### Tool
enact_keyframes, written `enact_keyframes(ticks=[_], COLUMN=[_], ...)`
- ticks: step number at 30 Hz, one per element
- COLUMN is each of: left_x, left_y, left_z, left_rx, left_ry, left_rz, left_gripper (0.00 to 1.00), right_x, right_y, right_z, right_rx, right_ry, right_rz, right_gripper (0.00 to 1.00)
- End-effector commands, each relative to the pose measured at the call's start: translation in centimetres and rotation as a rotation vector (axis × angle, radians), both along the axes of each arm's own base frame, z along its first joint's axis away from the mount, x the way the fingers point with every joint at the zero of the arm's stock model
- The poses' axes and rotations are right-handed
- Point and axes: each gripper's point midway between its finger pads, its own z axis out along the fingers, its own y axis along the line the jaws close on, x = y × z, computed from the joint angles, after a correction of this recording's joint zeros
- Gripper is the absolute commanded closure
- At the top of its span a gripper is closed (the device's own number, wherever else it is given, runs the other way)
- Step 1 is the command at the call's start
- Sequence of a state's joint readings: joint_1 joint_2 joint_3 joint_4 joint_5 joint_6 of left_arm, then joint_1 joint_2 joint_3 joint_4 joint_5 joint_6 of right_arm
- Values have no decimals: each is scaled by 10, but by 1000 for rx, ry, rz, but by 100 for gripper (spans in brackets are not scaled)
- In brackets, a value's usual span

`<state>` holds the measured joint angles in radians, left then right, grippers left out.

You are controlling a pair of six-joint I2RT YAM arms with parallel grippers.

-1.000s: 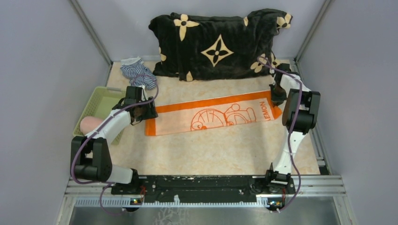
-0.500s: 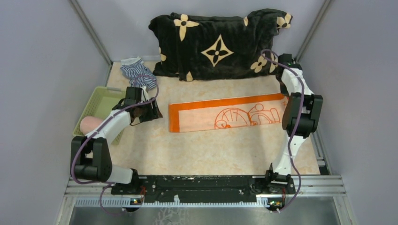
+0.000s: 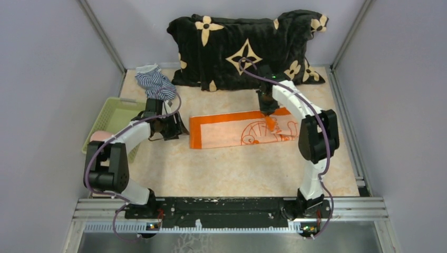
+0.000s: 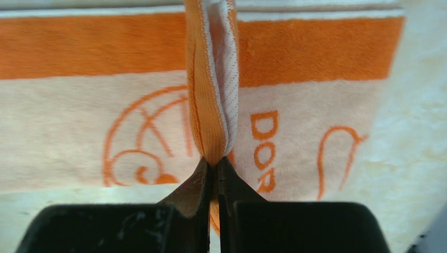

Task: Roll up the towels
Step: Fold the towel at the center of the board.

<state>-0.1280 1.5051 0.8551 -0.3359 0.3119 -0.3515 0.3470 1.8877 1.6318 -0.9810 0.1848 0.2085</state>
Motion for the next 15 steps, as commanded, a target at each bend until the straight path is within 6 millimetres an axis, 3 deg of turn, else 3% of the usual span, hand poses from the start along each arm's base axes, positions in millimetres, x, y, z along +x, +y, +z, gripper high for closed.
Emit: enact_keyframes(ticks=[1,4,8,15], left_x=[2,3,3,-3], left_y=[-13,-17,-21,-25], left_z=[-5,-10,-21,-38], left_rx=[-80,-102,-125,-143], left_ry=[24,38,73,128], left_rz=[-14,-12,-16,-26], left_gripper=[36,37,40,52], right_x=[1,-11,-19,-23], right_y=[71,117,164,224], right_z=[19,16,19,29], right_rx=[125,153,197,277], right_ry=[-21,7,-7,-80], right_rz=[-47,-34,-53,-90], right_gripper=[100,100,100,100])
